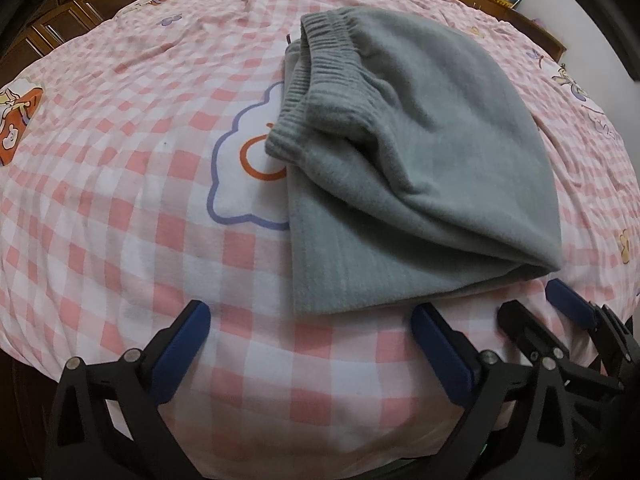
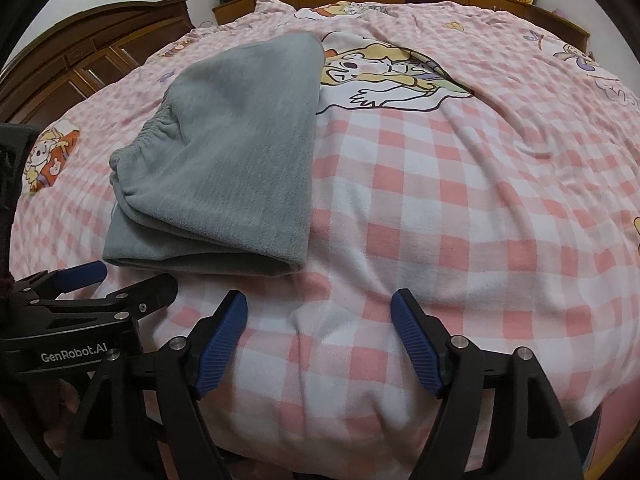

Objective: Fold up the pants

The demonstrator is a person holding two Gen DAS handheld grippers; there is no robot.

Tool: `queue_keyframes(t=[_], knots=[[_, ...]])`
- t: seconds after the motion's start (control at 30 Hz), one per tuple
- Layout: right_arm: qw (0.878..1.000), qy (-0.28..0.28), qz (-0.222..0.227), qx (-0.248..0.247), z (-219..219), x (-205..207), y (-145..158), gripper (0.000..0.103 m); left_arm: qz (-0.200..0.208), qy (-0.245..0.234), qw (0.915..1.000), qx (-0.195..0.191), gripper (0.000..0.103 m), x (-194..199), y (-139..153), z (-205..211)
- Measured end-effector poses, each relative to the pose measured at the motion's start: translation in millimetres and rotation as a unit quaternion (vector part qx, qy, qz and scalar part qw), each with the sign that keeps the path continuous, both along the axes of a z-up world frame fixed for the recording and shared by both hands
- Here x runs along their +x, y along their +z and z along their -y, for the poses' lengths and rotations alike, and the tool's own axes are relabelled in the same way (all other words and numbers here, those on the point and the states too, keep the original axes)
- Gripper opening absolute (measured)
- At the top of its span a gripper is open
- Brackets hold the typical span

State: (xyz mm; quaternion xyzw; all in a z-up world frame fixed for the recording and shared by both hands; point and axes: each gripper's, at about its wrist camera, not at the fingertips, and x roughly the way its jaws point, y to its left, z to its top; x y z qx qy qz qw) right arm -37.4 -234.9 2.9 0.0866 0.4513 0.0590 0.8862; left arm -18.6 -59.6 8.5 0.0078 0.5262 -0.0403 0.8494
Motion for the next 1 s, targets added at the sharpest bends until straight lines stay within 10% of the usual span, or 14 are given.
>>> queue_keyframes(t=[1.0], knots=[[1.000, 0.003, 0.006, 0.009, -1.3, -1.7, -0.4, 0.081, -0.003, 0.002, 1.0000, -0.003, 0.103, 3.5, -2.4, -0.6]])
